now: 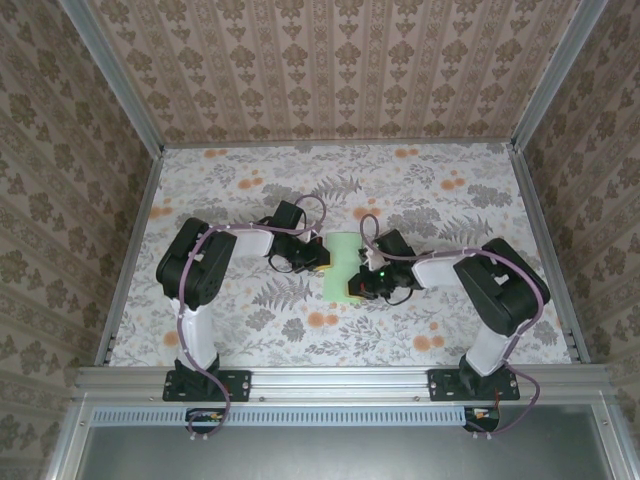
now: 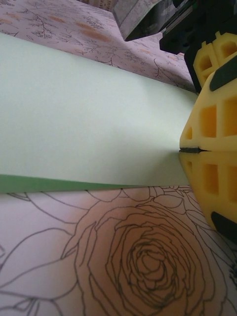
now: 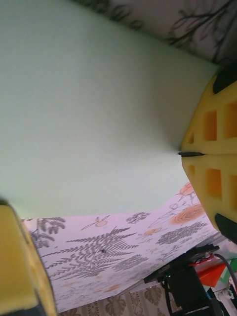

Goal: Fold a paper plane with a square sheet of paper (pick it up from the middle)
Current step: Fold the square sheet of paper in half at the center of the table.

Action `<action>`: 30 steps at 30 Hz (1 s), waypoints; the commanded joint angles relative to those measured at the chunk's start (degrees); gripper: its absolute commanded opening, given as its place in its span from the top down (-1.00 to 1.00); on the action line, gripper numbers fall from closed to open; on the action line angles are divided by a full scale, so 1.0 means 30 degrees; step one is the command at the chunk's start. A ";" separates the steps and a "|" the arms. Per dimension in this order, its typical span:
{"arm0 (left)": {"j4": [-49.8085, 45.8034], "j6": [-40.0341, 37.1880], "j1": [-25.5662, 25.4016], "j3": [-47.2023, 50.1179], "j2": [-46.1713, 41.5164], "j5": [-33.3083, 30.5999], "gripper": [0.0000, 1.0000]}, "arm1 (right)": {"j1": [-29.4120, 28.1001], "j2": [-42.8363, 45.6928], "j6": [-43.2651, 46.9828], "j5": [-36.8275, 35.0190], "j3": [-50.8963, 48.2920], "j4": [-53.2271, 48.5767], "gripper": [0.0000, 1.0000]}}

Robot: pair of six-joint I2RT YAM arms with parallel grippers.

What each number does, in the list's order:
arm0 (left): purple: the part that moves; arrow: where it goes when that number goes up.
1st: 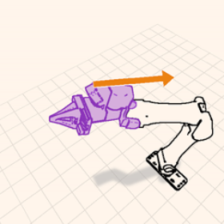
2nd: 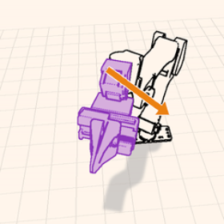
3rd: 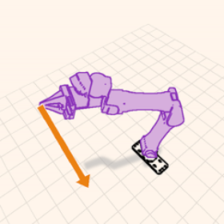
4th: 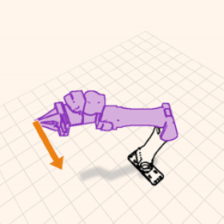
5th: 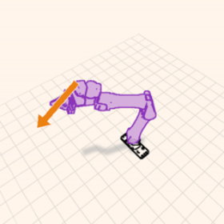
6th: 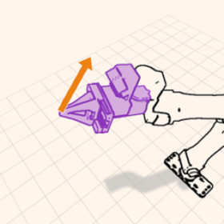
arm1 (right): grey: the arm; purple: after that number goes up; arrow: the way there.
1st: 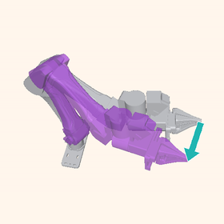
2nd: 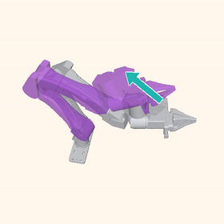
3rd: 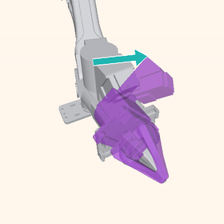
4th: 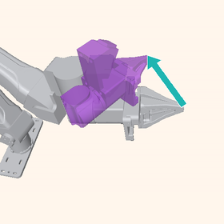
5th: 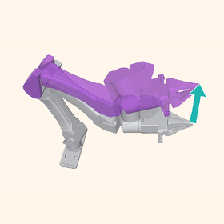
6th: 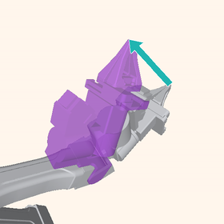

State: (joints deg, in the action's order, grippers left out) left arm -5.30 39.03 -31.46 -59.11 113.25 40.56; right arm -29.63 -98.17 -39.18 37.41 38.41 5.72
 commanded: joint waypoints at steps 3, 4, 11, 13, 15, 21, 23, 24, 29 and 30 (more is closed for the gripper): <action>-0.4917 -0.0136 -0.0074 0.2074 0.2683 -0.5213 1.00 | -0.0027 0.1474 0.0429 -0.0887 -0.2472 -0.1965 1.00; -0.4922 -0.0145 -0.0063 0.2085 0.2652 -0.5199 1.00 | -0.0005 0.1679 0.0431 -0.0944 -0.2707 -0.2112 1.00; -0.5114 -0.0235 0.0372 0.1967 0.0815 -0.5061 1.00 | 0.0003 0.4411 -0.0726 -0.1644 -0.1885 -0.3048 1.00; -0.5238 -0.0119 0.0438 0.1953 -0.0338 -0.5038 1.00 | -0.0005 0.5086 -0.0853 -0.2250 -0.0991 -0.3420 1.00; -0.5178 0.0062 0.0494 0.2058 -0.1622 -0.4943 1.00 | 0.0003 0.5208 -0.0929 -0.2767 -0.0092 -0.3546 1.00; -0.3975 0.0445 0.0527 0.2234 -0.4112 -0.3897 1.00 | -0.0025 0.2738 -0.1347 -0.2668 0.2165 -0.2177 1.00; -0.3451 0.0468 0.0519 0.2132 -0.4430 -0.3506 1.00 | -0.0134 0.1454 -0.1866 -0.2155 0.2883 -0.1001 1.00; -0.3227 0.0478 0.0527 0.2066 -0.4493 -0.3310 1.00 | -0.0213 0.0895 -0.2020 -0.1919 0.3265 -0.0559 1.00; -0.2174 0.0689 0.0527 0.1789 -0.4593 -0.2272 0.94 | -0.0525 -0.1882 -0.2300 -0.1601 0.5117 -0.0336 1.00; -0.1950 0.0717 0.0527 0.1796 -0.4625 -0.2097 0.92 | -0.0525 -0.2198 -0.2389 -0.1622 0.5232 -0.0320 1.00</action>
State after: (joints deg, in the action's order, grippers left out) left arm -13.15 39.86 -30.22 -52.99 100.95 31.90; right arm -30.74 -101.97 -44.51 31.16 51.75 3.31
